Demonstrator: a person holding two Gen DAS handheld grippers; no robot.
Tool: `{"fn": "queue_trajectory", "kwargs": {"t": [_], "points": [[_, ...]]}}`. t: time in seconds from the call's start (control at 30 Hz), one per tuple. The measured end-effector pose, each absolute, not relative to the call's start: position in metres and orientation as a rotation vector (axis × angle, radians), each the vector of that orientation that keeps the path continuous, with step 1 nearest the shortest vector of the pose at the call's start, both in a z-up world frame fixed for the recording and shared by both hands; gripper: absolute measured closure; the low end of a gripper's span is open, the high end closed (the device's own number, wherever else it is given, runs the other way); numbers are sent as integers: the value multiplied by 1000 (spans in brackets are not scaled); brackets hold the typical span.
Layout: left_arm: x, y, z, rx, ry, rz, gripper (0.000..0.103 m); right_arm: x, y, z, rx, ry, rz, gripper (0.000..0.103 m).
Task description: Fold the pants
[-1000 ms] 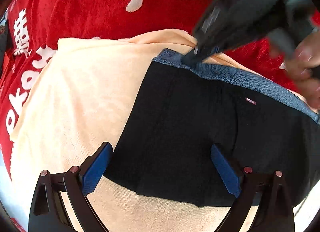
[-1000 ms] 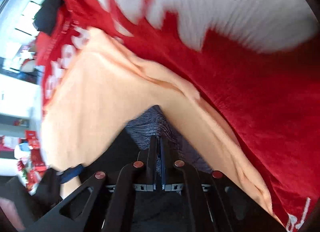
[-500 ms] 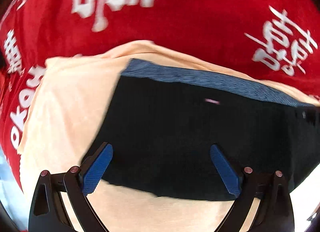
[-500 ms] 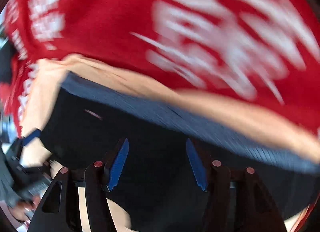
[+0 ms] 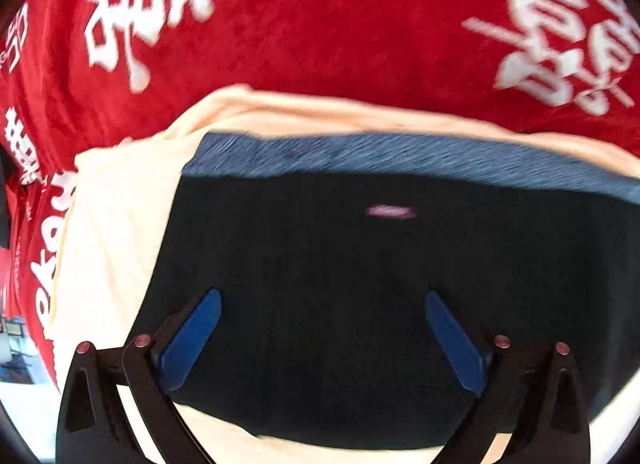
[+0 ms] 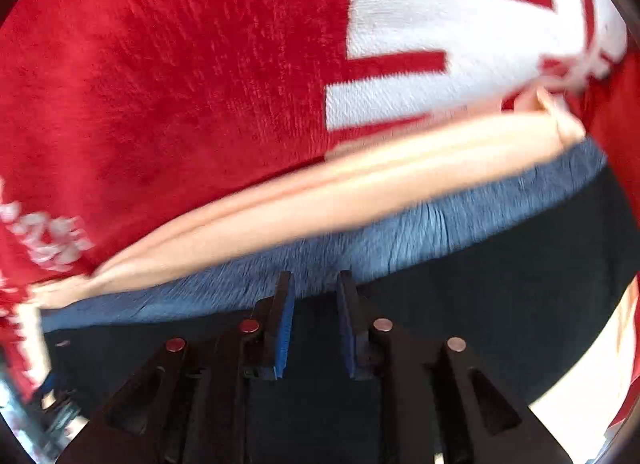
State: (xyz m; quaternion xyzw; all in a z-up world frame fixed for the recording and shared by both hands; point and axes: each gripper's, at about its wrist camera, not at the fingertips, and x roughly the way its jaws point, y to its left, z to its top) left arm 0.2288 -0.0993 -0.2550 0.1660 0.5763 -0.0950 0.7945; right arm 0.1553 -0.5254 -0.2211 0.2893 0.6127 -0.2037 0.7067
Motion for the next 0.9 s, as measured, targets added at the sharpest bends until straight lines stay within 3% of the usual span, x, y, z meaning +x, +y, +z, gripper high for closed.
{"fn": "queue_trajectory", "kwargs": {"t": [0.17, 0.27, 0.4, 0.5, 0.83, 0.87, 0.9], "points": [[210, -165, -253, 355, 1248, -338, 1, 141, -458, -222, 554, 1404, -263, 53], [198, -183, -285, 458, 1319, -311, 1, 118, -450, -230, 597, 1425, -289, 53], [195, -163, -277, 435, 1286, -297, 1, 87, -433, -211, 876, 1319, -112, 53], [205, -149, -271, 451, 1268, -255, 1, 78, -395, -233, 1089, 1297, 14, 53], [236, -103, -276, 378, 1224, -198, 0, 86, -371, -287, 1357, 1217, 57, 53], [237, -103, -277, 375, 1225, -201, 0, 91, -373, -288, 1370, 1216, 50, 66], [238, -104, -277, 377, 1234, -202, 0, 93, -377, -284, 1342, 1228, 21, 95]]}}
